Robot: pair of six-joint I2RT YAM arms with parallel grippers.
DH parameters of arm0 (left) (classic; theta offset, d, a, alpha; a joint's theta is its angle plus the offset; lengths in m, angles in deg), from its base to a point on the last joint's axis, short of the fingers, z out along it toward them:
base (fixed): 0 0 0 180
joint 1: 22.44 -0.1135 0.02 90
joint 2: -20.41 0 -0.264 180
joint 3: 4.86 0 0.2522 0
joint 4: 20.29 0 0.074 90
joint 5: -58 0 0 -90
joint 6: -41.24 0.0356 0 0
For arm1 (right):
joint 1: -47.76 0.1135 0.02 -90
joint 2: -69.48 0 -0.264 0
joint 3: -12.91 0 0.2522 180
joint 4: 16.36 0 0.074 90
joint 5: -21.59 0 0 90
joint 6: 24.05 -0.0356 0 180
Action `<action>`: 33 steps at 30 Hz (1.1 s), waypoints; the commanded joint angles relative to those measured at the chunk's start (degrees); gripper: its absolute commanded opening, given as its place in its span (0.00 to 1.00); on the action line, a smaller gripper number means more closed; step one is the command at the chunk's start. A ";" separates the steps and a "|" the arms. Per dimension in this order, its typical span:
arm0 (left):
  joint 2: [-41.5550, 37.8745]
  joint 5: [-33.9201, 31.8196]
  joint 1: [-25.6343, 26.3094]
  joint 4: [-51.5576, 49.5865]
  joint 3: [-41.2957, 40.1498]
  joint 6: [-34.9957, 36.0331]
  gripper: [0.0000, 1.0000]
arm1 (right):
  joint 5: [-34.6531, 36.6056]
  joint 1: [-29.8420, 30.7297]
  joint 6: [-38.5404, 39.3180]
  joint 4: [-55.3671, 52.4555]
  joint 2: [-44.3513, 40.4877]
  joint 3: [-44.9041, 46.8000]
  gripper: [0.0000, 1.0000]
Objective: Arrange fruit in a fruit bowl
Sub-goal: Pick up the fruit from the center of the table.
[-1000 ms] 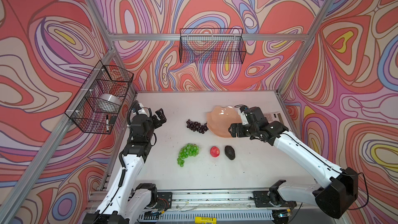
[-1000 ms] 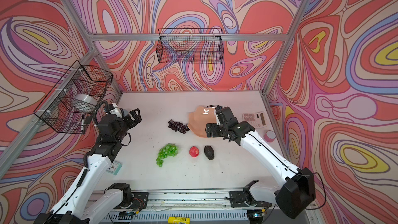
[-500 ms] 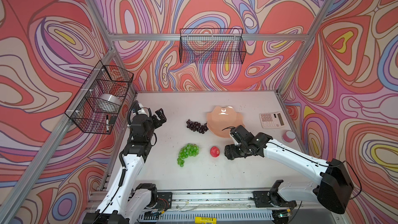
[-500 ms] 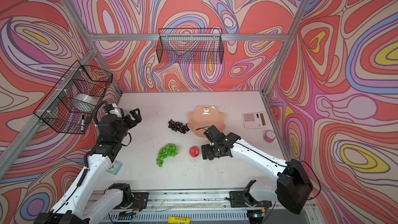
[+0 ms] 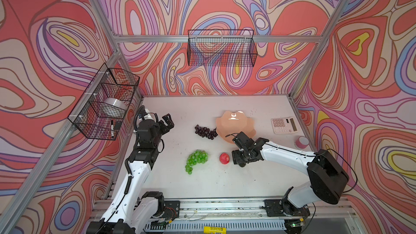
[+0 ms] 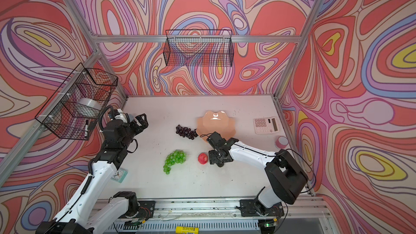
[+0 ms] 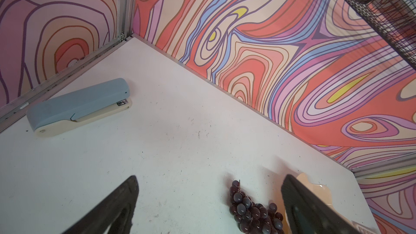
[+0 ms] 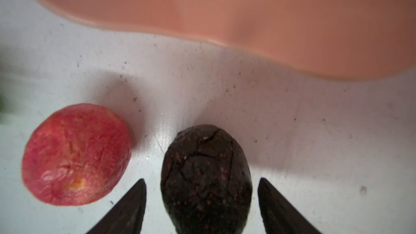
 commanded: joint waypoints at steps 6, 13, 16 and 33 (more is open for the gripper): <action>-1.11 -0.45 -0.34 -0.48 -0.87 -0.59 0.99 | 4.69 0.41 -1.52 4.99 3.84 0.20 0.73; -1.55 -1.16 -0.35 -0.92 -1.13 -0.27 1.00 | 5.40 0.61 -1.47 3.55 4.46 1.53 0.61; -1.59 -1.47 -0.35 -0.68 -1.35 -0.48 1.00 | 6.75 0.69 -1.84 3.25 4.21 1.75 0.54; -3.04 -2.51 -0.53 -1.11 -1.66 -0.54 1.00 | 13.21 1.48 4.82 -16.64 -5.42 -14.01 0.35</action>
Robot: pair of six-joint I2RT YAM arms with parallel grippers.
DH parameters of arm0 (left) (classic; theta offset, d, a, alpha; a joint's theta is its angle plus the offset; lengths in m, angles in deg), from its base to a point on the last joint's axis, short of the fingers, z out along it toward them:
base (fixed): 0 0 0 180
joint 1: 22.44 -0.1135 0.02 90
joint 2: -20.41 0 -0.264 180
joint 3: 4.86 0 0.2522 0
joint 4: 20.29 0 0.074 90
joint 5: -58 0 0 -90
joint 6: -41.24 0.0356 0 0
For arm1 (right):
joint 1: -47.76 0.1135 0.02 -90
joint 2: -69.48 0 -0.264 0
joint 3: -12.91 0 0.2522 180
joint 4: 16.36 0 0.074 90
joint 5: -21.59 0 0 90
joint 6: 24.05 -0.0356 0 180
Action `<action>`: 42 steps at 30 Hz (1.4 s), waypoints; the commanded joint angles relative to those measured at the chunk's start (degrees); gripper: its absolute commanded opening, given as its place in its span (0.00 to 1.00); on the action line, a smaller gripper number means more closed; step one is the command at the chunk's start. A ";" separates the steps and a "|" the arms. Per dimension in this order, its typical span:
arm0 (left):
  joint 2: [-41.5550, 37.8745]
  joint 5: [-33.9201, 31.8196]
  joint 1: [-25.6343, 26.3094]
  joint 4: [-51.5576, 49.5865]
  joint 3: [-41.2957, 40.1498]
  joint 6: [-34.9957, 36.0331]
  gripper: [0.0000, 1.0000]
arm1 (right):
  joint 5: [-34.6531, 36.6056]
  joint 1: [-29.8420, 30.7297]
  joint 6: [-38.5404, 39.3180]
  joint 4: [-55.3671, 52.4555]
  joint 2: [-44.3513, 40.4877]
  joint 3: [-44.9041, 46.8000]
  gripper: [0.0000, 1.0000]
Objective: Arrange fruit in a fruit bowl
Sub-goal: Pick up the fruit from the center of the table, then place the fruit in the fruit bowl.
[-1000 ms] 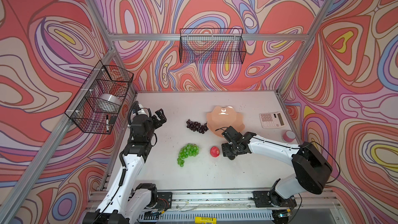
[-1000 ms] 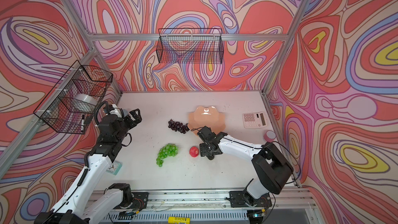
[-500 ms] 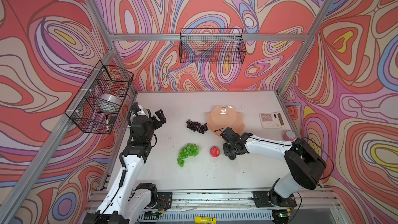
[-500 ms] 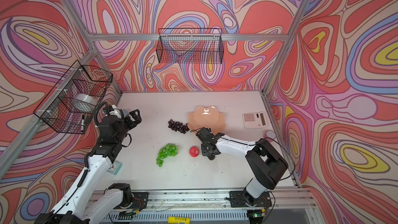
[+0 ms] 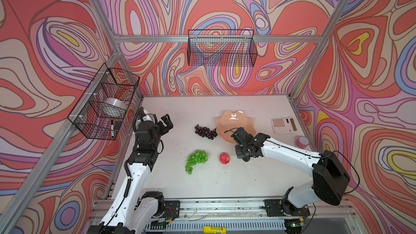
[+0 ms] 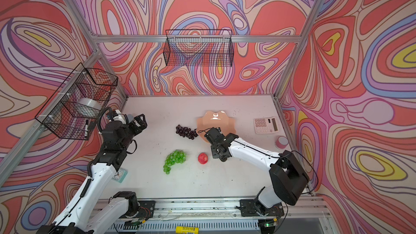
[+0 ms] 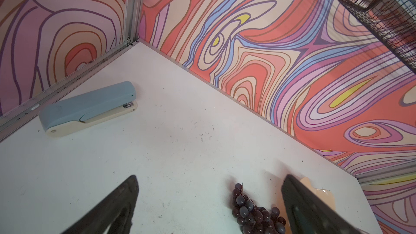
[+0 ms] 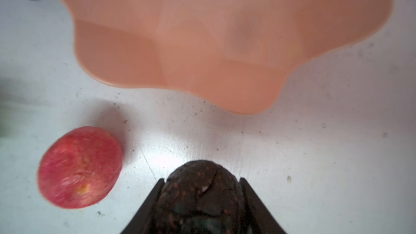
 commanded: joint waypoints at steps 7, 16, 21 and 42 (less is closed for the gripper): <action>-1.21 -0.41 -0.40 -1.03 -0.61 -0.76 1.00 | 3.53 0.33 9.37 -10.95 1.88 -19.46 0.36; -3.98 1.83 -0.44 -1.61 -0.45 -3.36 1.00 | -4.48 -6.87 15.39 -1.06 18.20 -29.41 0.36; -4.92 4.19 -0.48 -2.93 0.27 -3.77 1.00 | -7.69 -11.36 17.02 3.15 26.73 -31.30 0.36; -6.33 6.91 -0.48 -7.98 -0.30 -4.68 1.00 | -8.88 -16.60 17.38 4.56 42.95 -40.07 0.55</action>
